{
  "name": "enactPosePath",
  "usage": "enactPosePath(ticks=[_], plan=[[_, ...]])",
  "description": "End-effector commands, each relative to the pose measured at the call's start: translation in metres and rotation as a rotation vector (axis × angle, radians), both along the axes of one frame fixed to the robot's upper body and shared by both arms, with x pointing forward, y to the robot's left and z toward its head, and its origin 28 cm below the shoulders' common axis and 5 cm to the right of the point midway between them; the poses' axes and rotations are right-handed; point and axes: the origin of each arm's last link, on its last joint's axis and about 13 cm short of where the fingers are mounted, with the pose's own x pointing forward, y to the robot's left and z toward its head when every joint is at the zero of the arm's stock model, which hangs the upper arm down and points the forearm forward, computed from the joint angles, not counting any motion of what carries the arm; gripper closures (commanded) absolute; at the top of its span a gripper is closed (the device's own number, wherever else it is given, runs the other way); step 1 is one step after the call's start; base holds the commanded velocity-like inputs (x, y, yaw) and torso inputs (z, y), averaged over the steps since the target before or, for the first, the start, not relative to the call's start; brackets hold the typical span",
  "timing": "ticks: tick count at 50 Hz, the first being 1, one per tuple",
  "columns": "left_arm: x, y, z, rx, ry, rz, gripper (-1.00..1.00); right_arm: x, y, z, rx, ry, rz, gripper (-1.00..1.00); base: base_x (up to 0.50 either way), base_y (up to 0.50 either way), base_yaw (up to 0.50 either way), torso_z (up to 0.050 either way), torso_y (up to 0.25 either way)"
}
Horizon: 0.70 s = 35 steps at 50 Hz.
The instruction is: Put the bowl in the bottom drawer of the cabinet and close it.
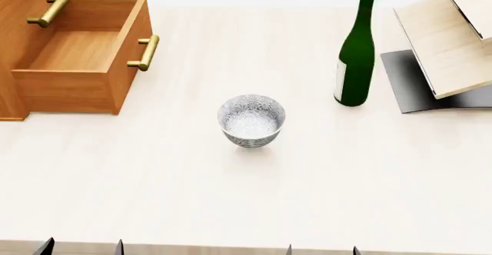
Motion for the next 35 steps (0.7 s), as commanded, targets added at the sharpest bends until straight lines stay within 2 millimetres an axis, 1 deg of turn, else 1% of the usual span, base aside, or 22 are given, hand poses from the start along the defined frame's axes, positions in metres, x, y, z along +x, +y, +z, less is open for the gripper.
enactPosePath(ticks=[1,10,17,18,19,24,26,27,28,30,33,34,35], plan=[[-0.001,0.0,-0.001,0.0,0.014,-0.01,-1.0,0.001,0.0,-0.001,0.023,0.023,0.013,-1.0,0.0,0.0,0.0,0.0,0.0],[-0.001,0.0,-0.001,0.004,0.018,-0.009,-1.0,0.002,-0.001,-0.001,0.013,0.026,0.009,-1.0,0.0,0.0,0.0,0.0,0.0],[-0.003,0.0,0.001,-0.021,0.026,0.004,-1.0,0.002,-0.001,0.003,0.025,0.023,0.008,-1.0,0.0,0.0,0.0,0.0,0.0],[-0.003,0.001,0.007,-0.04,0.02,0.03,-1.0,0.002,-0.001,0.005,0.03,0.02,0.01,-1.0,0.0,0.0,0.0,0.0,0.0],[-0.003,0.0,0.009,-0.054,0.023,0.021,-1.0,0.003,-0.001,0.006,0.035,0.018,0.009,-1.0,0.0,0.0,0.0,0.0,0.0],[-0.009,0.0,0.029,-0.034,-0.025,0.027,-1.0,0.003,-0.001,0.009,0.062,0.024,0.006,-1.0,0.0,0.0,0.0,0.0,0.0],[-0.018,-0.001,0.039,-0.058,-0.04,0.018,-1.0,0.003,-0.002,0.015,0.073,0.017,0.006,-1.0,0.0,0.0,0.0,0.0,0.0],[-0.02,-0.001,0.042,-0.06,-0.046,0.008,-1.0,0.004,-0.003,0.017,0.081,0.015,0.004,-1.0,0.0,0.0,0.0,0.0,0.0],[-0.028,0.0,0.044,-0.063,-0.05,0.017,-1.0,0.005,-0.004,0.022,0.106,0.006,-0.001,-1.0,0.0,0.0,0.0,0.0,0.0],[-0.033,0.0,0.045,-0.079,-0.056,0.021,-1.0,0.005,-0.004,0.029,0.113,-0.004,-0.002,-1.0,0.0,0.0,0.0,0.0,0.0],[-0.047,-0.003,0.044,-0.033,-0.068,0.001,-1.0,0.007,-0.006,0.044,0.116,-0.033,0.001,-1.0,0.0,0.0,0.0,0.0,0.0],[-0.051,-0.001,0.045,-0.048,-0.067,0.014,-1.0,0.008,-0.007,0.054,0.096,-0.057,0.009,-1.0,0.0,0.0,0.0,0.0,0.0],[-0.054,0.0,0.047,-0.048,-0.069,0.017,-1.0,0.009,-0.008,0.059,0.092,-0.062,0.008,-1.0,0.0,0.0,0.0,0.0,0.0]])
